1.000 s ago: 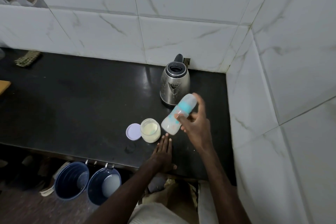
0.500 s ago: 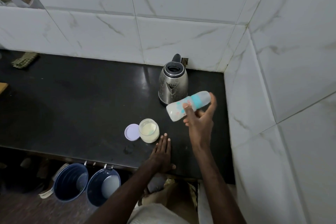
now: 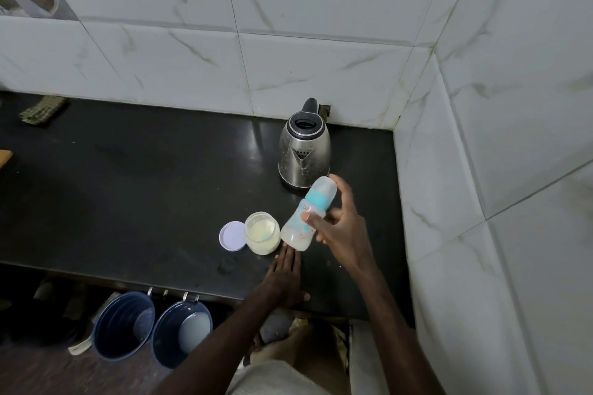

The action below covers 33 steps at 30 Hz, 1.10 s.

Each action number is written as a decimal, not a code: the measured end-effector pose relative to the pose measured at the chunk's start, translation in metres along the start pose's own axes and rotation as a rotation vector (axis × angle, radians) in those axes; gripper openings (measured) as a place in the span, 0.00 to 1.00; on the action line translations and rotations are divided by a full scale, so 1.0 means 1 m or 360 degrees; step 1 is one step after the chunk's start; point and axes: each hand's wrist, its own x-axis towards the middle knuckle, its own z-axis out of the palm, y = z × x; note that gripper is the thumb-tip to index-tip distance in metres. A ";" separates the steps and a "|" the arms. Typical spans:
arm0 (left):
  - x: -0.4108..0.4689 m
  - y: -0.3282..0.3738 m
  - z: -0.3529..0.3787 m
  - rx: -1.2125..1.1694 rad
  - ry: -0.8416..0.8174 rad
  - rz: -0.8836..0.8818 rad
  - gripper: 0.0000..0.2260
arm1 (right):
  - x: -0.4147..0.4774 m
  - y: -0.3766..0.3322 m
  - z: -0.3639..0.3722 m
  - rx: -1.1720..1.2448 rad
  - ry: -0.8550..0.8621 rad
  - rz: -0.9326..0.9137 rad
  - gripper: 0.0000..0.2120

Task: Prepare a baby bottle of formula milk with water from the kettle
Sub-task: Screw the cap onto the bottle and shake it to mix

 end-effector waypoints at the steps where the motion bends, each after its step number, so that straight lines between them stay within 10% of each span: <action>1: 0.000 0.001 0.000 0.0003 0.0009 -0.0003 0.51 | 0.000 0.000 -0.002 0.0004 0.0017 -0.0017 0.39; 6: 0.000 -0.001 0.006 0.0006 0.0069 -0.0001 0.52 | 0.002 -0.005 0.002 0.0408 0.0572 0.0023 0.35; 11: 0.000 0.001 -0.001 -0.0003 -0.0003 -0.0011 0.51 | -0.003 0.000 0.000 0.0013 -0.0029 -0.0008 0.39; 16: -0.002 -0.001 0.002 -0.0012 0.0036 0.0013 0.52 | 0.003 0.000 -0.005 0.0287 0.0509 0.0046 0.36; 21: -0.001 0.001 -0.002 -0.0003 -0.0003 0.0003 0.51 | 0.004 0.003 -0.021 -0.0070 -0.0058 0.0031 0.37; 26: -0.002 -0.001 0.004 0.0007 0.0063 0.0007 0.52 | 0.006 0.001 -0.016 0.0285 0.0488 0.0064 0.37; 33: -0.002 0.003 -0.004 0.0001 -0.0036 -0.0013 0.50 | 0.000 0.002 -0.013 -0.0066 -0.0077 0.0020 0.37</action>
